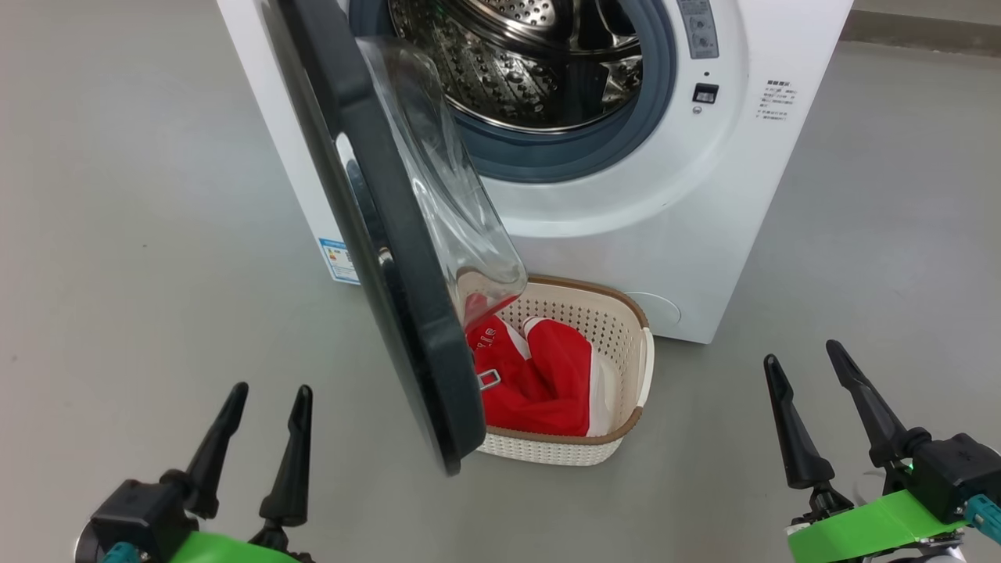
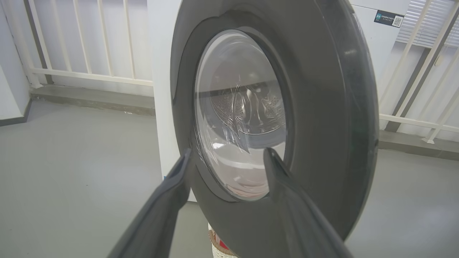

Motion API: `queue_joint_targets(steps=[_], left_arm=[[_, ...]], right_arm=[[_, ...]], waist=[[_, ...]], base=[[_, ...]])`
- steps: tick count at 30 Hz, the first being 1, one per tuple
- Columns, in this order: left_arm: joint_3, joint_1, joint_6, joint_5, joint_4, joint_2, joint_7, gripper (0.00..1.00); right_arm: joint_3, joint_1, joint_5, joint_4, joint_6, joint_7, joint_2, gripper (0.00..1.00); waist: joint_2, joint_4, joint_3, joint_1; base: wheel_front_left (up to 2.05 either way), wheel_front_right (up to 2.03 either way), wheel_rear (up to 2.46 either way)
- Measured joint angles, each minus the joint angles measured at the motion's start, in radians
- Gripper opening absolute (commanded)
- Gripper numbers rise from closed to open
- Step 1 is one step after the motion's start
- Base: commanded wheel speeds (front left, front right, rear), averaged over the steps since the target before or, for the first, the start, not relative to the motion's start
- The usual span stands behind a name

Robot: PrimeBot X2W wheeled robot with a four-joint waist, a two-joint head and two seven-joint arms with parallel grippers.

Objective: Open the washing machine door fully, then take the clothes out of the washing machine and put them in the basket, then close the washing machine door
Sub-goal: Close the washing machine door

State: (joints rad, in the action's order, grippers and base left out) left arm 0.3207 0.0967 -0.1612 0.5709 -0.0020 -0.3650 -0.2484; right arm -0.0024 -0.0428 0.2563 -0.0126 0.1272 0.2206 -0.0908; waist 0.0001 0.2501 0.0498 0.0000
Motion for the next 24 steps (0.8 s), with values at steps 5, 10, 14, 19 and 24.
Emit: queue_joint_targets(steps=[5, 10, 14, 19, 24], left_arm=[[-0.001, -0.016, -0.019, -0.030, -0.001, 0.002, -0.001, 1.00], [-0.004, -0.023, -0.025, -0.053, 0.000, 0.002, -0.001, 1.00], [-0.009, -0.040, -0.028, -0.060, 0.002, 0.004, -0.001, 1.00], [-0.013, -0.040, -0.027, -0.063, 0.005, 0.012, -0.001, 1.00], [-0.016, -0.040, -0.026, -0.070, 0.010, 0.018, -0.001, 1.00]], right_arm=[[-0.003, 0.000, 0.000, 0.000, 0.000, 0.001, 0.000, 1.00], [-0.003, 0.000, 0.000, -0.002, 0.000, 0.001, 0.000, 1.00], [-0.004, 0.000, 0.000, -0.002, 0.000, 0.001, 0.000, 1.00], [-0.006, 0.000, 0.000, -0.002, 0.000, 0.001, 0.001, 1.00], [-0.006, 0.000, 0.000, -0.002, 0.000, 0.001, 0.001, 1.00]], waist=[[0.0000, 0.002, 0.002, 0.0000], [0.0000, 0.002, -0.002, 0.0000], [0.0000, 0.003, -0.004, 0.0000], [0.0000, 0.004, -0.001, 0.0000], [0.0000, 0.006, 0.005, 0.0000]], base=[[0.00, 0.00, 0.00], [0.00, 0.00, 0.00], [0.00, 0.00, 0.00], [0.00, 0.00, 0.00], [0.00, 0.00, 0.00]])
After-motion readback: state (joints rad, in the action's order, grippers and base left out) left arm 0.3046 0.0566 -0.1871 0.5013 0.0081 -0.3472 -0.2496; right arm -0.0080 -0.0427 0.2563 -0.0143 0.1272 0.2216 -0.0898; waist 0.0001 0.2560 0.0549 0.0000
